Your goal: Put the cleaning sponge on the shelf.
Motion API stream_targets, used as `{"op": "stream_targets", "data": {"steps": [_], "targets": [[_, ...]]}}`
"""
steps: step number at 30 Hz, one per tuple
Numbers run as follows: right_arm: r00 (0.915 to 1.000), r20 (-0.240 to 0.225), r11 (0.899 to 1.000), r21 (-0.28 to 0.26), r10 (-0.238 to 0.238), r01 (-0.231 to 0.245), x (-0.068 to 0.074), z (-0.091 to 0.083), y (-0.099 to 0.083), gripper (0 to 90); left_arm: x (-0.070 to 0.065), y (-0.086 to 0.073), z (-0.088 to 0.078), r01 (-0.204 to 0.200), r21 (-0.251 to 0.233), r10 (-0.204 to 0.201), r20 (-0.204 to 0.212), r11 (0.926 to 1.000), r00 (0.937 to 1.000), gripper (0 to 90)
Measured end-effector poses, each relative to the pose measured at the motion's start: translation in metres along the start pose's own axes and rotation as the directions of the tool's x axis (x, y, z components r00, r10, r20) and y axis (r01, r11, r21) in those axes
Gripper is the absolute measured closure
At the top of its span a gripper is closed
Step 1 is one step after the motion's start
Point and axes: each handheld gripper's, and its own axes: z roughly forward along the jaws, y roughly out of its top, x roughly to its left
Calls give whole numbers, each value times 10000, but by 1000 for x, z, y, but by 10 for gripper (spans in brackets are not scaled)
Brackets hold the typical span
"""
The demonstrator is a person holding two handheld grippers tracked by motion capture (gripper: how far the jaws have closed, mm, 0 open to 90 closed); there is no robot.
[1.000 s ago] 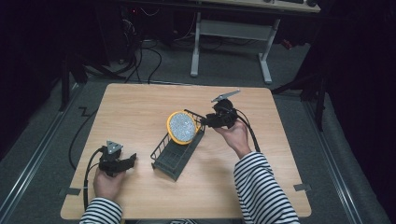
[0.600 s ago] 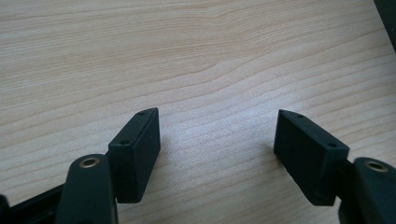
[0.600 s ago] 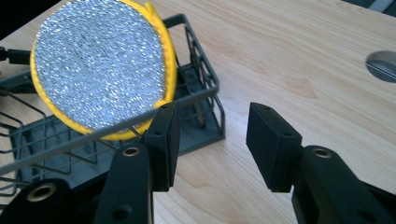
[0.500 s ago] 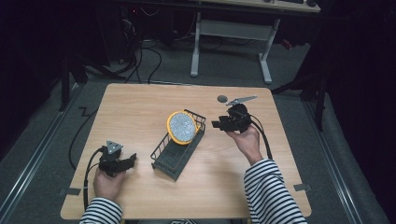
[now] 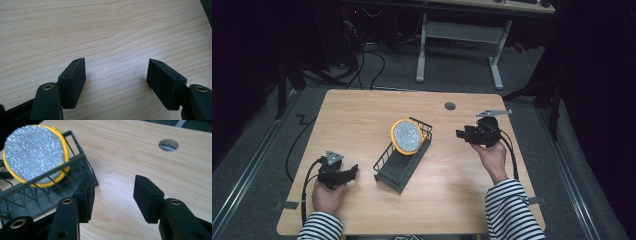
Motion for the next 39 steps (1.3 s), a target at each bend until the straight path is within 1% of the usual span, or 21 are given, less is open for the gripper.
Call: {"op": "stream_targets", "data": {"steps": [1, 2, 4, 7, 8, 10, 11, 12, 14, 15, 17, 18, 19, 20, 21, 23, 24, 27, 28, 34, 39], "targets": [[10000, 0, 10000, 0, 0, 0, 0, 0, 0, 519, 0, 0, 0, 0, 0, 0, 0, 10000, 10000, 320], [9999, 135, 10000, -70, 38, -37, -3, -4, -5, 520, 0, 0, 0, -3, 1, 3, -1, 10000, 10000, 320], [9998, 156, 9998, -138, 126, -124, -5, -6, -8, 520, 0, 0, 0, -3, 2, 3, -2, 10000, 10000, 320], [9990, 313, 9992, -264, 312, -304, -12, -15, -19, 520, 0, 0, 0, 4, -10, -4, -15, 10000, 10000, 320], [9983, 363, 9985, -324, 454, -443, -17, -19, -27, 518, 0, 0, 0, 0, 2, 0, -7, 10000, 10000, 320], [9979, 455, 9986, -287, 460, -447, -18, -20, -30, 519, 0, 0, 0, 2, 0, -2, -5, 10000, 10000, 320], [9965, 531, 9971, -440, 639, -616, -23, -25, -39, 518, 0, 0, 0, 2, 1, -2, -6, 10000, 10000, 320], [9960, 579, 9971, -373, 688, -667, -24, -26, -42, 518, 0, 0, 0, 2, 1, -2, -9, 10000, 10000, 320], [9952, 678, 9968, -435, 706, -678, -26, -27, -45, 520, 0, 0, 0, 3, 1, -3, -9, 10000, 10000, 320], [9937, 662, 9948, -525, 907, -873, -30, -30, -52, 519, 0, 0, 0, 2, 2, -2, -11, 10000, 10000, 320], [9929, 711, 9944, -528, 951, -914, -32, -32, -55, 520, 0, 0, 0, 6, -5, -6, -18, 10000, 10000, 320], [9912, 680, 9919, -648, 1135, -1092, -35, -34, -61, 520, 0, 0, 0, 1, 3, -1, -12, 10000, 10000, 320], [9912, 680, 9919, -648, 1135, -1092, -35, -34, -61, 520, 0, 0, 0, 1, 3, -1, -12, 10000, 10000, 320], [9893, 737, 9904, -658, 1260, -1212, -37, -36, -65, 519, 0, 0, 0, 3, 2, -3, -13, 10000, 10000, 320], [9893, 737, 9904, -658, 1260, -1212, -37, -36, -65, 519, 0, 0, 0, 3, 2, -3, -13, 10000, 10000, 320], [9870, 730, 9874, -790, 1431, -1373, -40, -38, -71, 519, 0, 0, 0, 3, 4, -3, -13, 10000, 10000, 320], [9868, 762, 9872, -827, 1428, -1364, -41, -39, -73, 519, 0, 0, 0, 3, 4, -3, -14, 10000, 10000, 319], [9853, 774, 9858, -825, 1524, -1460, -42, -41, -77, 518, 0, 0, 0, 3, 4, -3, -13, 10000, 10000, 320], [9842, 795, 9841, -937, 1582, -1506, -43, -43, -82, 518, 0, 0, 0, 5, 1, -5, -13, 10000, 10000, 320], [9820, 807, 9817, -993, 1707, -1625, -45, -45, -93, 515, 0, 0, 0, 2, 5, -2, -13, 10000, 10000, 320], [9793, 851, 9793, -1023, 1834, -1745, -44, -45, -107, 506, 0, 0, 0, 1, 6, -1, -15, 10000, 10000, 319]]}}
